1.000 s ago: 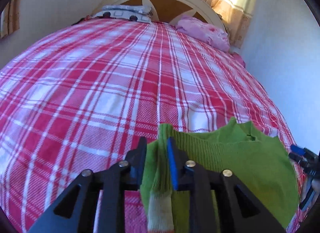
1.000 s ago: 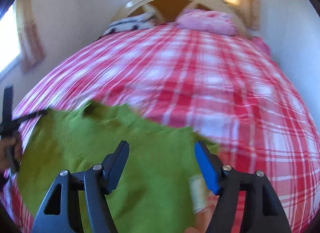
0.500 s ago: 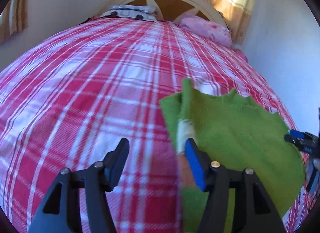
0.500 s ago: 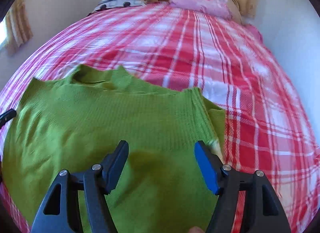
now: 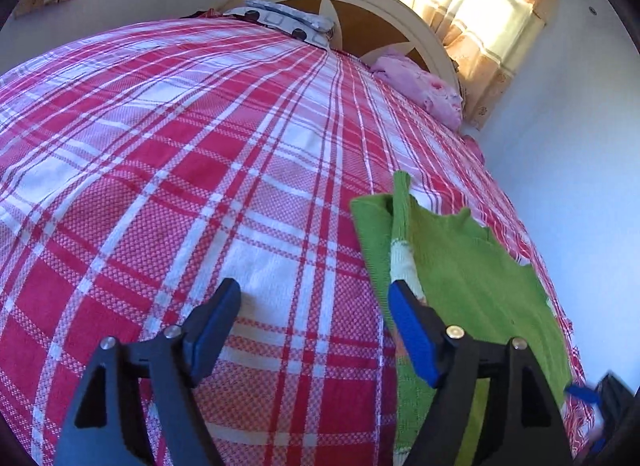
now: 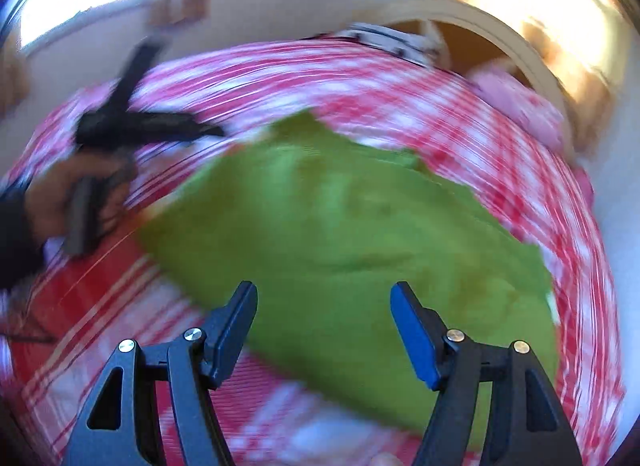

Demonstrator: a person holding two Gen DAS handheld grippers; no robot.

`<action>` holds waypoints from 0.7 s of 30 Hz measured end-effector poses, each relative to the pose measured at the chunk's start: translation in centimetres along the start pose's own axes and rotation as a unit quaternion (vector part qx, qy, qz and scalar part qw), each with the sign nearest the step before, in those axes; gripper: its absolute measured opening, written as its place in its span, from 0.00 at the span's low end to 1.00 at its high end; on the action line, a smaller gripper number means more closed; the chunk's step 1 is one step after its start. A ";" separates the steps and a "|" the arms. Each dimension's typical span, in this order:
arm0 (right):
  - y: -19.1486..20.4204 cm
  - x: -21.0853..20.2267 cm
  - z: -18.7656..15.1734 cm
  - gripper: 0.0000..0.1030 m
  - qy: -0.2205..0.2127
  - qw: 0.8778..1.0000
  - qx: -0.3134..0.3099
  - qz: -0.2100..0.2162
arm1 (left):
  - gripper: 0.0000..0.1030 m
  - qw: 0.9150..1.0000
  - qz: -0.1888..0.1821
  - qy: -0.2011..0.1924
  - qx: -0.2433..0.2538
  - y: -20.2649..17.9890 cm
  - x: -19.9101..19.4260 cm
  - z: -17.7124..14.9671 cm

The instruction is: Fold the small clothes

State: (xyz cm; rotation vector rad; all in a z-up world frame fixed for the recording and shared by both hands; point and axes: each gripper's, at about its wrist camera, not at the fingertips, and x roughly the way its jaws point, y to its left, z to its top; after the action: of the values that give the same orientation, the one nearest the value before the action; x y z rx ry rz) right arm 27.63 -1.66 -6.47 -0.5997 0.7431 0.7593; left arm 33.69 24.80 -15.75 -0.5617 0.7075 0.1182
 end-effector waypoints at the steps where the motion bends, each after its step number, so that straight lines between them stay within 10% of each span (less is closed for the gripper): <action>1: 1.9 0.1 0.1 0.67 0.000 1.000 -0.027 0.001 | 0.77 1.000 -0.005 -0.001 -0.004 0.2 -0.1 0.0; 12: 11.1 3.3 -0.7 0.67 -0.037 0.977 -0.192 -0.086 | 0.77 0.999 -0.026 -0.007 -0.022 1.1 -0.5 -0.2; 21: 11.5 4.7 -0.2 0.51 -0.049 0.974 -0.183 -0.126 | 0.81 0.999 0.022 0.003 0.025 -0.5 0.0 -0.4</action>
State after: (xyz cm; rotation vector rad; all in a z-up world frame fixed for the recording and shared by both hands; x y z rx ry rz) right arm 20.88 6.78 -12.69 -0.9648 0.4246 0.6872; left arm 33.67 24.15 -15.75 -0.4996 0.7265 0.1401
